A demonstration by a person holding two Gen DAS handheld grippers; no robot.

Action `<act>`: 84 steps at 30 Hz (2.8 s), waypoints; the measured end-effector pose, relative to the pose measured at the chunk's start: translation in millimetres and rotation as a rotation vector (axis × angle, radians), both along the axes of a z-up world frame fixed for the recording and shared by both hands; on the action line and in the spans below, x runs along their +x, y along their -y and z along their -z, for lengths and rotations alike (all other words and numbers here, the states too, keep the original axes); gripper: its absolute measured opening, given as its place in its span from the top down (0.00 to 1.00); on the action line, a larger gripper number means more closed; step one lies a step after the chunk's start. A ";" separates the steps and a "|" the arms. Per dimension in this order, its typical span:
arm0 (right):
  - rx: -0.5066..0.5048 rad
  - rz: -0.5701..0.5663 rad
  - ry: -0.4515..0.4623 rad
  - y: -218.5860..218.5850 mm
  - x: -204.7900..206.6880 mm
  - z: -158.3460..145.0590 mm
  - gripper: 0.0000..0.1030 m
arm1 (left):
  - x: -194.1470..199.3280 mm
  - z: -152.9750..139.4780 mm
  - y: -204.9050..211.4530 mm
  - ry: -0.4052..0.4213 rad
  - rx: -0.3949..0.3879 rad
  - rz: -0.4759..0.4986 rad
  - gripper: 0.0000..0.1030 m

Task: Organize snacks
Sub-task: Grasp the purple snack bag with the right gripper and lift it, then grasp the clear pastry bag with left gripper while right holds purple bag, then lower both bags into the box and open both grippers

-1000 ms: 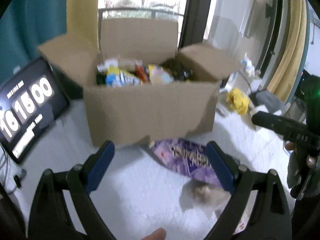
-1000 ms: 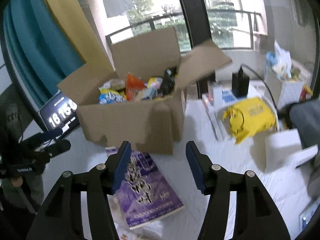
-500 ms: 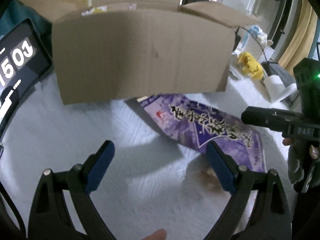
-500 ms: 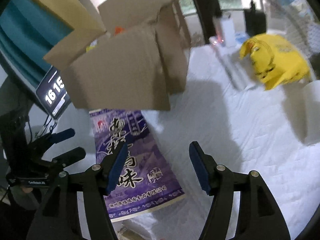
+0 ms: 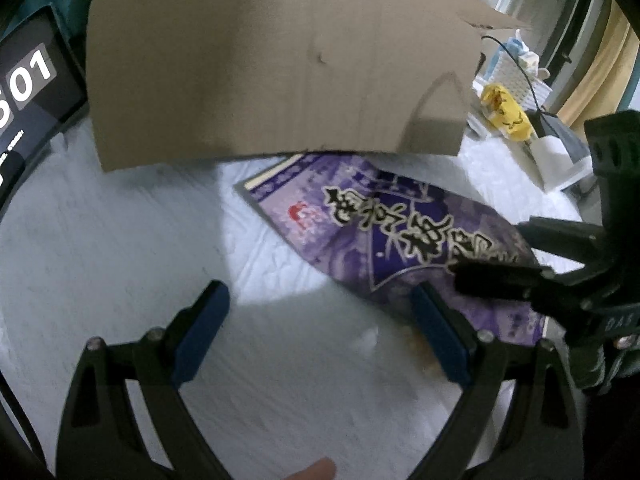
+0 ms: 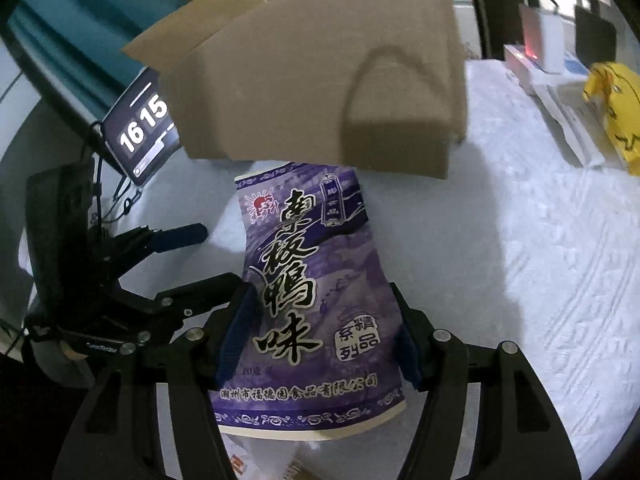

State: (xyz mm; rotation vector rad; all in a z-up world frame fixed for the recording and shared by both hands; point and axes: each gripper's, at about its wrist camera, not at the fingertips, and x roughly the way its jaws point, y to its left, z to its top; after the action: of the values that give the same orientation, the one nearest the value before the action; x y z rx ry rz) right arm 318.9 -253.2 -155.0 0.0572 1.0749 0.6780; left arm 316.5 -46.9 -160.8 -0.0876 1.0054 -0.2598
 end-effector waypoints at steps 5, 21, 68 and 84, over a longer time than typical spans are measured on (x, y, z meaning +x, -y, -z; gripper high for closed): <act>-0.004 -0.031 0.047 -5.2 -12.1 -4.4 0.71 | -8.7 -2.3 -1.0 -0.001 -0.001 -0.002 0.09; -0.049 -0.062 0.238 17.7 -89.8 -69.1 0.85 | -63.5 -36.5 7.6 0.078 -0.004 0.036 0.09; -0.020 0.318 0.306 134.3 -89.3 -78.4 0.87 | -58.0 -44.2 67.1 0.083 -0.040 0.303 0.59; 0.042 0.198 0.433 84.4 -77.0 -141.8 0.87 | -31.2 -121.4 -9.4 0.293 -0.048 0.116 0.59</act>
State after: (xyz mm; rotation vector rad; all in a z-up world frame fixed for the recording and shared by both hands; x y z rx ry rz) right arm 241.9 -337.6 -13.2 0.0497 0.6283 0.5032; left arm 285.4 -37.5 -39.4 -0.0335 0.7140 -0.3915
